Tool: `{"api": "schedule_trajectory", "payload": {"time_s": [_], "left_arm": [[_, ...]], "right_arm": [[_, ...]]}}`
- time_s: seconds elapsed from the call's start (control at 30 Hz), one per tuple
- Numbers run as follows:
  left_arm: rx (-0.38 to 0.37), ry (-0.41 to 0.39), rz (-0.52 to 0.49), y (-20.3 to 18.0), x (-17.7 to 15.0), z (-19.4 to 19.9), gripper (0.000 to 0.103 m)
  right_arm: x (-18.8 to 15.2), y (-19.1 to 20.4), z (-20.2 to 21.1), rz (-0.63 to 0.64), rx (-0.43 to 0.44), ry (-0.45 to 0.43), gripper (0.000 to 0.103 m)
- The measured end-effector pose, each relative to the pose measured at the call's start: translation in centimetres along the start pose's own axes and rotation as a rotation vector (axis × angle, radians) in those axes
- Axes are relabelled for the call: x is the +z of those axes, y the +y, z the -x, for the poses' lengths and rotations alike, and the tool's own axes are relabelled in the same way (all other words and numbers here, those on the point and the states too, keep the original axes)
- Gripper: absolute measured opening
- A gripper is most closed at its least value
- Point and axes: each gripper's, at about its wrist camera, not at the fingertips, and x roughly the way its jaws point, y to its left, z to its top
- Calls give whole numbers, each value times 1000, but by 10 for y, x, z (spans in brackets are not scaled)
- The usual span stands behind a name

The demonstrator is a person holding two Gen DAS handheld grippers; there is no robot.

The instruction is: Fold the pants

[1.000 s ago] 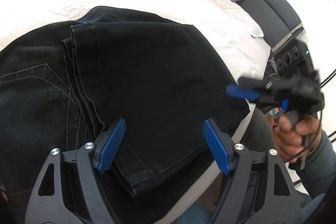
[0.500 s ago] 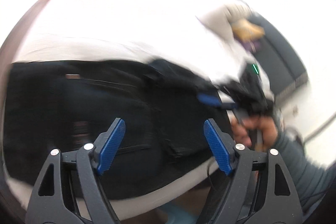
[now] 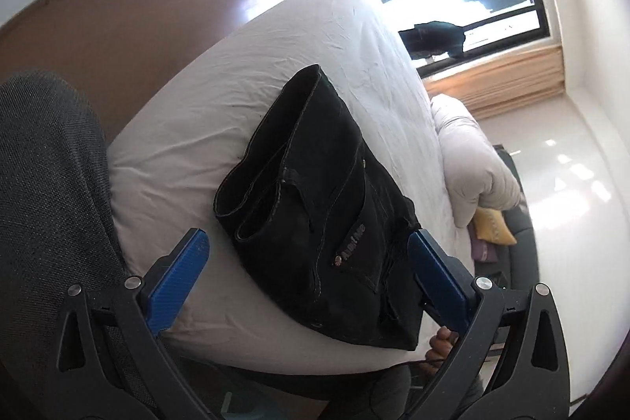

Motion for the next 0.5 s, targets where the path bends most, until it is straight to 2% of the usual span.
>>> {"api": "schedule_trajectory", "payload": {"time_s": [0.07, 0.23, 0.3, 0.5], "left_arm": [[-8, 0, 19, 10, 0, -3, 103], [-45, 65, 126, 23, -3, -41, 102], [-52, 60, 138, 28, -5, -48, 102], [-145, 29, 237, 48, 2, -57, 100]], "right_arm": [[0, 3, 0, 4, 1, -5, 79], [-1, -5, 3, -47, 32, -16, 75], [-2, -5, 3, -49, 39, -15, 75], [-2, -9, 5, -59, 58, -20, 75]]}}
